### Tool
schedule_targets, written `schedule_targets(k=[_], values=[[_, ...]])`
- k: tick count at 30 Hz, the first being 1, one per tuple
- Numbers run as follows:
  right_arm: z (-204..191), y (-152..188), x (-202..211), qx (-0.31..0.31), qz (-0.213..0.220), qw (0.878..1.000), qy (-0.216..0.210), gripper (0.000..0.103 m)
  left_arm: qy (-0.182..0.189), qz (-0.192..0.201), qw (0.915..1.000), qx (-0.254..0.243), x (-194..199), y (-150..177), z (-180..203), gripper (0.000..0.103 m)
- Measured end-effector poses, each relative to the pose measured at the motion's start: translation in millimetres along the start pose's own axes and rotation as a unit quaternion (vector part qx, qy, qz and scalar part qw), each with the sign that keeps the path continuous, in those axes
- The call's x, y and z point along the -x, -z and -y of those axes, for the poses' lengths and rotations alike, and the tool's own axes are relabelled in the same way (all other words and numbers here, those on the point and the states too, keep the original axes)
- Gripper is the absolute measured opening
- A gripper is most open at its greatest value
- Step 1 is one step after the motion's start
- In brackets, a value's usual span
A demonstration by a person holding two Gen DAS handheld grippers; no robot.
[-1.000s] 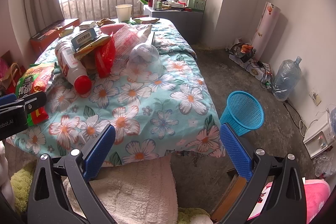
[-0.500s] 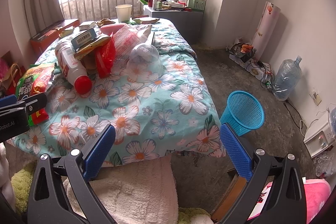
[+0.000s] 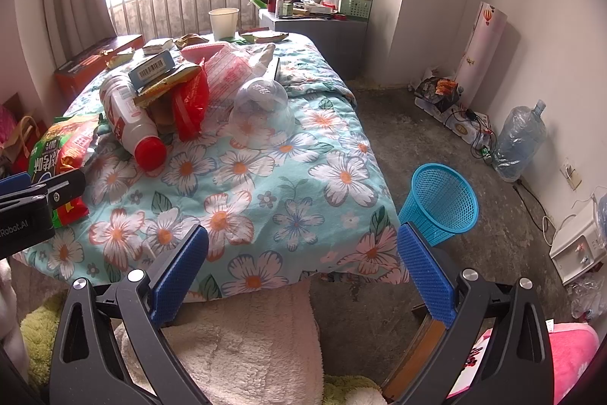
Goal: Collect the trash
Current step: 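Grasp the yellow snack packet with the left tool while the right tool grasps the clear plastic cup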
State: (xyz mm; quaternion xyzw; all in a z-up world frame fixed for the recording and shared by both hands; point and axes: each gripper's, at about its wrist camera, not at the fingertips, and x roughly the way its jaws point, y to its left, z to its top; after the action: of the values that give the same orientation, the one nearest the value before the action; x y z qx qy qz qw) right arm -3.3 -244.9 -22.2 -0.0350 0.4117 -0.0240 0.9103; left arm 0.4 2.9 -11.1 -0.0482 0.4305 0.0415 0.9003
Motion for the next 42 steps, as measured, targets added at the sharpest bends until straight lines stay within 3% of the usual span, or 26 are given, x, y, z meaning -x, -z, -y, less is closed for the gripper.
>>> schedule_targets(k=[12, 19, 27, 35, 42], values=[[-9, -4, 5, -0.008, 0.017, 1.000, -0.017, 0.097, 0.000, 0.009, 0.9999, 0.005, -1, 5, -11, 0.094], [-10, -24, 9, -0.021, 0.070, 0.997, -0.027, 0.097, 0.032, 0.062, 0.9973, 0.025, 7, -4, -37, 0.094], [-6, -50, -12, -0.045, 0.103, 0.993, -0.031, 0.097, 0.082, 0.122, 0.9891, 0.007, 6, -31, -57, 0.094], [14, -65, -38, -0.084, 0.101, 0.990, -0.043, 0.097, 0.119, 0.145, 0.9821, -0.015, -6, -70, -47, 0.094], [35, -69, -67, -0.104, 0.075, 0.989, -0.078, 0.094, 0.134, 0.124, 0.9827, -0.031, -28, -92, -24, 0.094]])
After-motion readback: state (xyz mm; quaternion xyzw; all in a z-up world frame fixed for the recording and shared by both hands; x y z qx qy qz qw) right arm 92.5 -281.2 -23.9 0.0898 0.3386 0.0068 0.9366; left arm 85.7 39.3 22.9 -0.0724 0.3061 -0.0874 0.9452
